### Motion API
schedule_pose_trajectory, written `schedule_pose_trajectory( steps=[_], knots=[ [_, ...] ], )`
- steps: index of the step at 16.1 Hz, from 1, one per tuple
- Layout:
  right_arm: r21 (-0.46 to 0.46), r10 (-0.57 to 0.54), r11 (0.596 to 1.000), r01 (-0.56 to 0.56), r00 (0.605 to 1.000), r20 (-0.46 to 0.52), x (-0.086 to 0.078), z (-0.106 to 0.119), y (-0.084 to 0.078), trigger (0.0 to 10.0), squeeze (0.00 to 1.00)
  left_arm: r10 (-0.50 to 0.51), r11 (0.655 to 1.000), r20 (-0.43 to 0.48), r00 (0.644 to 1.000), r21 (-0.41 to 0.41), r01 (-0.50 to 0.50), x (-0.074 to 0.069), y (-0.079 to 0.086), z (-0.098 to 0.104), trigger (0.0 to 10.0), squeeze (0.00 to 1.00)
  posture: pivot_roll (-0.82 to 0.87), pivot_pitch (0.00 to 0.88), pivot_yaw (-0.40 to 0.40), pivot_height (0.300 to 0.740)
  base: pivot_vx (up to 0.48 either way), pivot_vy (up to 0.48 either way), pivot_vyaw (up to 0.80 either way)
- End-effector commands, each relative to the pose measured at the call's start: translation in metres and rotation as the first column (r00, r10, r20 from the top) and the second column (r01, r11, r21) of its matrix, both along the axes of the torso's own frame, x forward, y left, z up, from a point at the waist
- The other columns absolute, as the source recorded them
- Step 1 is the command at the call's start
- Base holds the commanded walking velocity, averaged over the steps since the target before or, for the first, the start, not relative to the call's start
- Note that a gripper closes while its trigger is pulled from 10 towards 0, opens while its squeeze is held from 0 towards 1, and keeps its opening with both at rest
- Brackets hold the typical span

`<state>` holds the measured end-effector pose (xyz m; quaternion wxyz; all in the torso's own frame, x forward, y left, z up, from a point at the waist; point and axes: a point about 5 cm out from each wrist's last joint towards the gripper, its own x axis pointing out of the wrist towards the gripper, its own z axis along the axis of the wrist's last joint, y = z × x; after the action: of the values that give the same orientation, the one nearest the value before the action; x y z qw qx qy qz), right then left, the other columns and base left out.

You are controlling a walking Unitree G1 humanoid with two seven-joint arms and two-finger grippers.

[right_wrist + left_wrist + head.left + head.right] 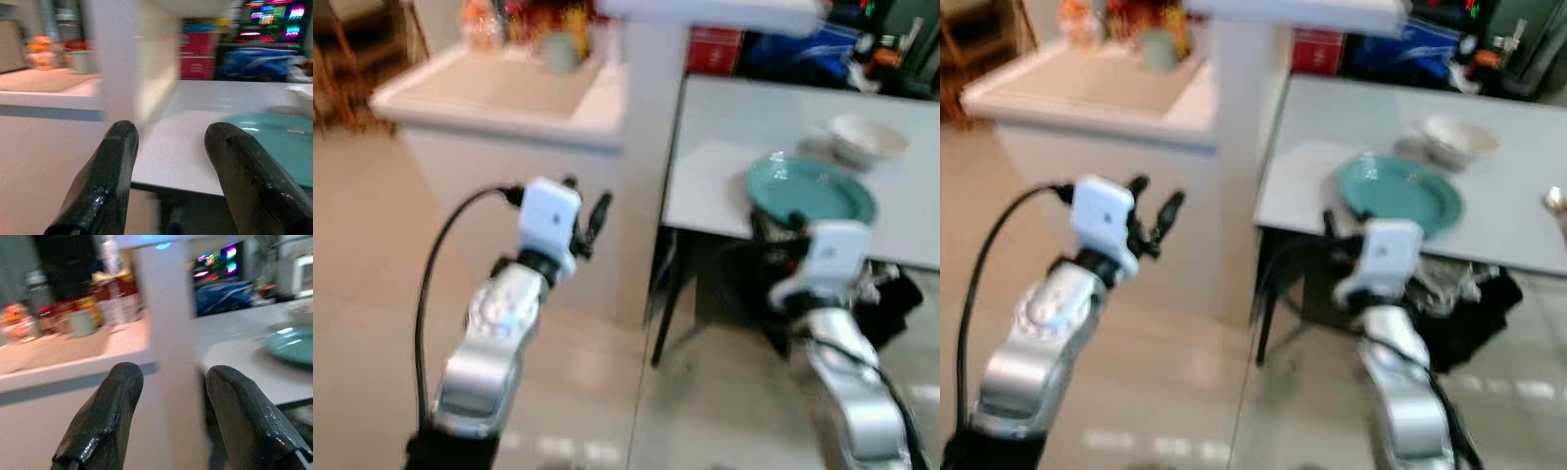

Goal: Setting the table

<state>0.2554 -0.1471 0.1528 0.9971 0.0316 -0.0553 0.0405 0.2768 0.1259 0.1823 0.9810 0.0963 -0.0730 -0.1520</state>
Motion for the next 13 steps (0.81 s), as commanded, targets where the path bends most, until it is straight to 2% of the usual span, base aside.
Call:
schedule_pose_trajectory(
  steps=[1, 6, 7, 9, 10, 12, 13],
  knots=[
    [-0.005, -0.002, 1.000, 0.002, 1.000, 0.020, 0.000, 0.009, -0.002, 10.0, 0.00, 0.023, 1.000, 0.013, 1.000, -0.004, -0.023, 0.000, 0.001, 0.004, 10.0, 0.00, 0.06, 0.000, -0.043, 0.740, 0.000, 0.480, 0.00],
    [0.065, -0.002, 0.998, 0.003, 1.000, -0.019, 0.010, 0.010, 0.005, 10.0, 0.00, 0.103, 0.995, 0.008, 0.995, -0.020, -0.102, -0.003, 0.011, 0.005, 10.0, 0.00, 0.08, 0.000, -0.071, 0.740, 0.000, 0.480, 0.00],
    [0.080, -0.002, 0.997, 0.003, 1.000, -0.016, 0.013, 0.013, 0.007, 10.0, 0.00, 0.114, 0.992, 0.006, 0.993, -0.060, -0.114, -0.003, 0.012, 0.008, 10.0, 0.00, 0.08, 0.000, -0.075, 0.740, 0.000, 0.000, 0.00],
    [0.082, 0.009, 0.997, -0.008, 1.000, -0.014, 0.016, 0.015, 0.009, 10.0, 0.00, 0.107, 0.993, 0.005, 0.994, -0.057, -0.106, -0.003, 0.009, 0.012, 10.0, 0.00, 0.10, 0.000, -0.085, 0.740, 0.000, 0.000, 0.00],
    [0.084, 0.024, 0.996, -0.022, 1.000, -0.017, 0.017, 0.014, 0.010, 10.0, 0.00, 0.074, 0.997, 0.035, 0.997, -0.041, -0.073, -0.004, 0.006, 0.016, 10.0, 0.00, 0.10, 0.000, -0.088, 0.740, 0.000, 0.000, 0.00],
    [0.084, 0.023, 0.996, -0.021, 1.000, -0.020, 0.018, 0.014, 0.011, 10.0, 0.00, 0.078, 0.994, 0.030, 0.997, -0.074, -0.075, -0.004, 0.004, 0.018, 10.0, 0.00, 0.10, 0.000, -0.089, 0.740, 0.000, 0.000, 0.00],
    [0.092, 0.013, 0.996, -0.012, 1.000, -0.018, 0.020, 0.015, 0.009, 10.0, 0.00, 0.083, 0.994, 0.027, 0.996, -0.080, -0.081, -0.004, 0.005, 0.018, 10.0, 0.00, 0.10, 0.000, -0.088, 0.740, 0.401, 0.000, 0.00]
  ],
)
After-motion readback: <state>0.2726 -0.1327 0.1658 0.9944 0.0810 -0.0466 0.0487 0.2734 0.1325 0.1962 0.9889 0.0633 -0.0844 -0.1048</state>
